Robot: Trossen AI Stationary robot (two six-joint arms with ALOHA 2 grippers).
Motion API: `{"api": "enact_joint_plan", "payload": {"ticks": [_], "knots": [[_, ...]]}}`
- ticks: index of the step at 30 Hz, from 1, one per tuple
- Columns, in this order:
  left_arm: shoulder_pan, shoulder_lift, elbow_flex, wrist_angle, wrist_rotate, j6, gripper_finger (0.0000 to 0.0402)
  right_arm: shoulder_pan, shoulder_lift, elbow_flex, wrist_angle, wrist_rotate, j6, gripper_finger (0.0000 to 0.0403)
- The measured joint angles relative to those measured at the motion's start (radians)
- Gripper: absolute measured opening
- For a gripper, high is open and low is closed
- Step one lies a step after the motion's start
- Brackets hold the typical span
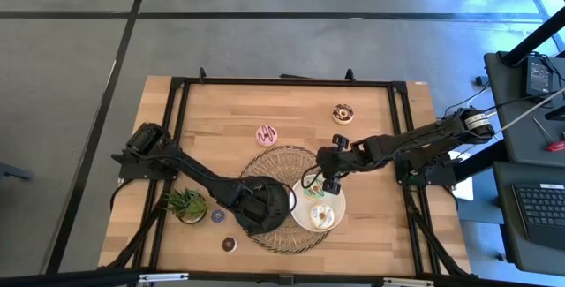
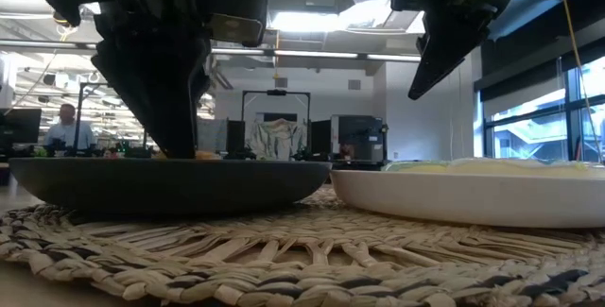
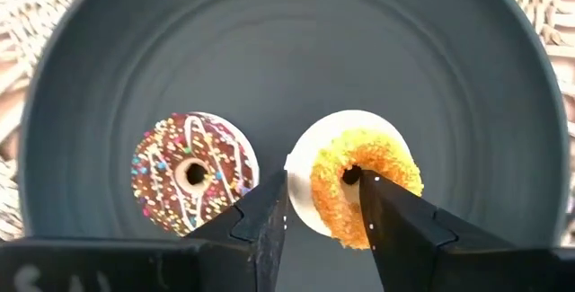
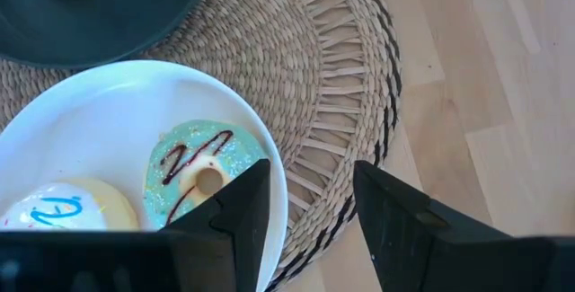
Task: Pick & Place donuts
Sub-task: Put the small orange donut on the black plate, then put the small blue donut on the black plate
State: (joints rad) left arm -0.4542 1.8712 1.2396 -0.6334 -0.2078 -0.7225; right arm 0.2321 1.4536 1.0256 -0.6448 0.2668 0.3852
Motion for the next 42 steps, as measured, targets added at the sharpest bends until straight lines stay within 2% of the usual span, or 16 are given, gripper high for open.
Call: {"api": "enact_joint_plan", "payload": {"ticks": [5, 12, 17, 22, 26, 28, 31, 38, 42], "knots": [[0.004, -0.031, 0.0, -0.003, 0.025, -0.013, 0.0145, 0.0, 0.0, 0.0, 0.0, 0.0, 0.0, 0.0163], [0.006, -0.088, 0.0, -0.022, -0.049, 0.019, 0.0144, 0.0, 0.0, 0.0, 0.001, 0.0, 0.004, 0.0163], [0.003, -0.149, 0.0, -0.087, -0.051, 0.015, 0.0145, 0.0, 0.0, 0.0, 0.05, 0.001, 0.08, 0.0163], [-0.033, -0.168, -0.004, -0.123, -0.044, -0.162, 0.0144, 0.0, 0.0, 0.0, 0.087, 0.001, 0.033, 0.0163], [-0.058, -0.168, -0.033, -0.22, 0.029, -0.374, 0.0145, 0.0, 0.0, 0.0, 0.1, 0.001, 0.029, 0.0163], [-0.075, -0.167, -0.052, -0.267, 0.035, -0.427, 0.0144, 0.0, 0.0, 0.0, 0.105, 0.002, 0.029, 0.0163], [-0.101, -0.167, -0.074, -0.28, 0.036, -0.391, 0.0139, 0.0, 0.0, 0.0, 0.104, 0.001, 0.029, 0.0163], [-0.135, -0.167, -0.109, -0.281, 0.151, -0.281, 0.0128, 0.0, 0.0, 0.0, 0.116, 0.002, 0.03, 0.0163], [-0.144, -0.167, -0.142, -0.284, 0.188, -0.275, 0.0123, 0.0, 0.0, 0.0, 0.128, 0.002, 0.03, 0.0163]]}}
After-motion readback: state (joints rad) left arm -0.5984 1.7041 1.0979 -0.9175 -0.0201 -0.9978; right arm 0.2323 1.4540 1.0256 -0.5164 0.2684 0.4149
